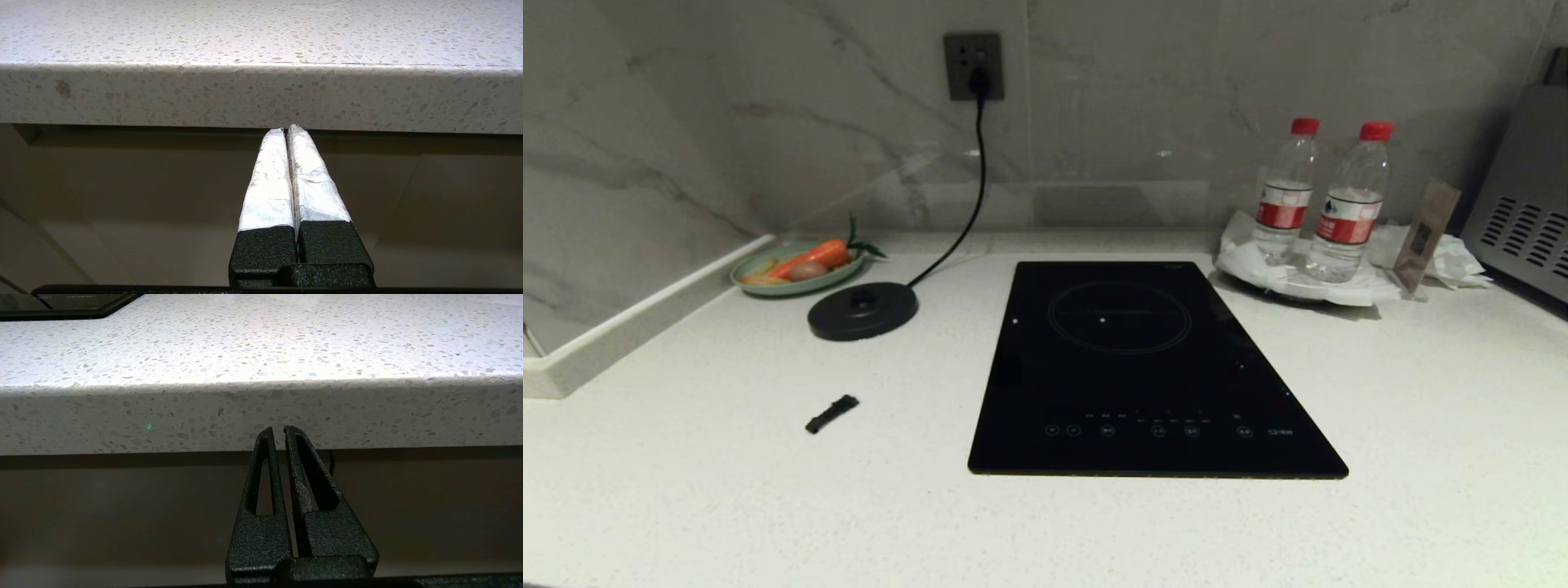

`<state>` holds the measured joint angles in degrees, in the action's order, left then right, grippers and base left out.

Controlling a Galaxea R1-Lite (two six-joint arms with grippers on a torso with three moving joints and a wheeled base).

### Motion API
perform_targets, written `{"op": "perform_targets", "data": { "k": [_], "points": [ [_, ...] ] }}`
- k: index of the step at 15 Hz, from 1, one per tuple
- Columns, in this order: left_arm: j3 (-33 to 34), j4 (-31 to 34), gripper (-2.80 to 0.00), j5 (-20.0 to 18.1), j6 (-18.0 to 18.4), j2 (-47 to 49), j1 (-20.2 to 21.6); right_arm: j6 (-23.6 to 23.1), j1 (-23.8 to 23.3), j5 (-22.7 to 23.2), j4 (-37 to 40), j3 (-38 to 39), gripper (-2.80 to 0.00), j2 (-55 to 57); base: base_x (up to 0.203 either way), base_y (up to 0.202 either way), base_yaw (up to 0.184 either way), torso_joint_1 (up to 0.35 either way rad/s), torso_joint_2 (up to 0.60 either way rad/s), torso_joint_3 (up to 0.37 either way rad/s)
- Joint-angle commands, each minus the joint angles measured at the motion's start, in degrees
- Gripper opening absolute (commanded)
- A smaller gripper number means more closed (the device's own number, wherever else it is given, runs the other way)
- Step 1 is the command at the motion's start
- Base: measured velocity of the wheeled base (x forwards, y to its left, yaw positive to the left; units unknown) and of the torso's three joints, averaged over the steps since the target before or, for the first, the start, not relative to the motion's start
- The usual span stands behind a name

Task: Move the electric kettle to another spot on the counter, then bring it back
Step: Grab the kettle

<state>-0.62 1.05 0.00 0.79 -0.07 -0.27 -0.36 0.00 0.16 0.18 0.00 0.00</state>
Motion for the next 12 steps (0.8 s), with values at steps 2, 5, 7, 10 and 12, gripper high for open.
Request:
{"op": "perform_targets", "data": {
  "k": [2,5,7,10,12],
  "points": [
    [0.0,0.0,-2.80,0.0,-0.1,0.1,0.0,0.0,0.0,0.0,0.0,0.0,-2.80,0.0,0.000,0.000,0.000,0.000,0.00,0.000],
    [0.0,0.0,-2.80,0.0,0.0,0.1,0.0,0.1,0.0,-0.1,0.0,0.0,-2.80,0.0,0.000,0.000,0.000,0.000,0.00,0.000],
    [0.0,0.0,-2.80,0.0,0.0,0.1,0.0,0.1,0.0,-0.1,0.0,0.0,-2.80,0.0,0.000,0.000,0.000,0.000,0.00,0.000],
    [0.0,0.0,-2.80,0.0,0.0,0.1,0.0,0.1,0.0,-0.1,0.0,0.0,-2.80,0.0,0.000,0.000,0.000,0.009,-0.06,-0.050],
    [0.0,0.0,-2.80,0.0,0.0,0.1,0.0,0.1,0.0,-0.1,0.0,0.0,-2.80,0.0,0.000,0.000,0.000,0.048,-0.34,-0.290]
  ]
}}
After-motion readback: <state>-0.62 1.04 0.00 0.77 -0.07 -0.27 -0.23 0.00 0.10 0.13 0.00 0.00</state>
